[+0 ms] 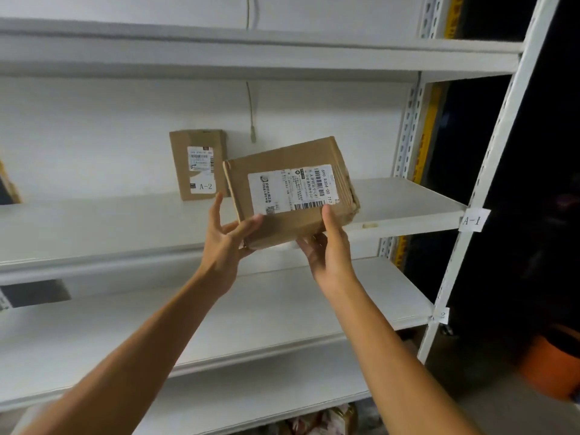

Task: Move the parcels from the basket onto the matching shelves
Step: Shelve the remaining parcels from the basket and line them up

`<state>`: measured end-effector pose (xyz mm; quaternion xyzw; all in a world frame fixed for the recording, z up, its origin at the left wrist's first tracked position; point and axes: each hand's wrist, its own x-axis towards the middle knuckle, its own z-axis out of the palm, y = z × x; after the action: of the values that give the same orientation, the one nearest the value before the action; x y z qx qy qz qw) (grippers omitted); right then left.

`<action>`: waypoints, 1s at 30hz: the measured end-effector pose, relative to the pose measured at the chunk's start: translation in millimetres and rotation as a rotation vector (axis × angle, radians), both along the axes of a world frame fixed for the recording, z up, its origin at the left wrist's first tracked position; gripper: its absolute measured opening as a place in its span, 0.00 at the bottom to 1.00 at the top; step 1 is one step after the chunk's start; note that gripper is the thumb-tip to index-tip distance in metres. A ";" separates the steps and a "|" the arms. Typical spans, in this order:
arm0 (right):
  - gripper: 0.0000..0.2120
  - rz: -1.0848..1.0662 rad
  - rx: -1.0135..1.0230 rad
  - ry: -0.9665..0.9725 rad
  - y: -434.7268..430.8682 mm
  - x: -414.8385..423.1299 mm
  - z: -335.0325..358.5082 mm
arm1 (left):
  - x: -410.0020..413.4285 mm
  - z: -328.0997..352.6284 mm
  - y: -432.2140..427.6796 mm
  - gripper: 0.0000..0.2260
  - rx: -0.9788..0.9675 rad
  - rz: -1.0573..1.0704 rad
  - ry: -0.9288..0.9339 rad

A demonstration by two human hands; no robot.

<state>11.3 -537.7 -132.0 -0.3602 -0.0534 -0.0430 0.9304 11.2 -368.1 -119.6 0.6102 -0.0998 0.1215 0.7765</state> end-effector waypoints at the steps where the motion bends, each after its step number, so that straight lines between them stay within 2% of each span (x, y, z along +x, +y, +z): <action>1: 0.38 0.019 -0.057 0.011 8.1 2.3 1.6 | 2.9 -2.0 0.9 0.46 -0.009 -0.008 -0.014; 3: 0.40 0.055 -0.176 0.011 23.3 7.5 6.5 | 8.4 -2.6 4.1 0.44 -0.020 -0.045 -0.050; 5: 0.41 0.067 -0.174 -0.022 33.7 13.0 13.7 | 15.0 -1.9 12.1 0.43 0.013 -0.091 -0.093; 9: 0.40 -0.070 -0.234 -0.067 42.6 24.7 24.5 | 31.4 -0.7 37.1 0.45 0.092 -0.116 -0.043; 11: 0.38 -0.121 -0.291 -0.062 48.2 30.6 26.2 | 41.1 0.3 49.6 0.44 0.050 -0.059 -0.028; 13: 0.35 -0.152 -0.325 -0.052 52.3 35.1 25.5 | 49.9 5.5 62.6 0.42 -0.003 -0.034 -0.066; 16: 0.30 -0.166 -0.347 -0.026 54.9 39.6 22.8 | 60.9 13.6 79.4 0.36 0.049 -0.093 -0.118; 19: 0.27 -0.166 -0.351 -0.027 54.3 48.3 21.2 | 65.9 14.6 86.2 0.30 0.101 -0.046 -0.156; 21: 0.28 -0.168 -0.434 -0.056 51.3 58.5 27.3 | 71.2 12.6 83.0 0.30 0.064 -0.020 -0.164; 25: 0.21 -0.150 -0.668 -0.107 42.3 83.3 36.7 | 86.9 6.2 69.5 0.34 -0.068 -0.033 -0.096; 28: 0.21 -0.127 -0.701 -0.108 38.2 103.7 34.7 | 100.1 3.3 61.4 0.46 0.020 -0.010 -0.062; 30: 0.23 -0.113 -0.688 -0.142 35.4 117.9 31.3 | 110.0 2.2 54.3 0.46 0.159 0.012 -0.061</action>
<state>129.2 -502.4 -100.7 -0.6508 -0.1091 -0.0990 0.7449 121.1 -313.9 -117.5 0.6667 -0.1292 0.1363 0.7213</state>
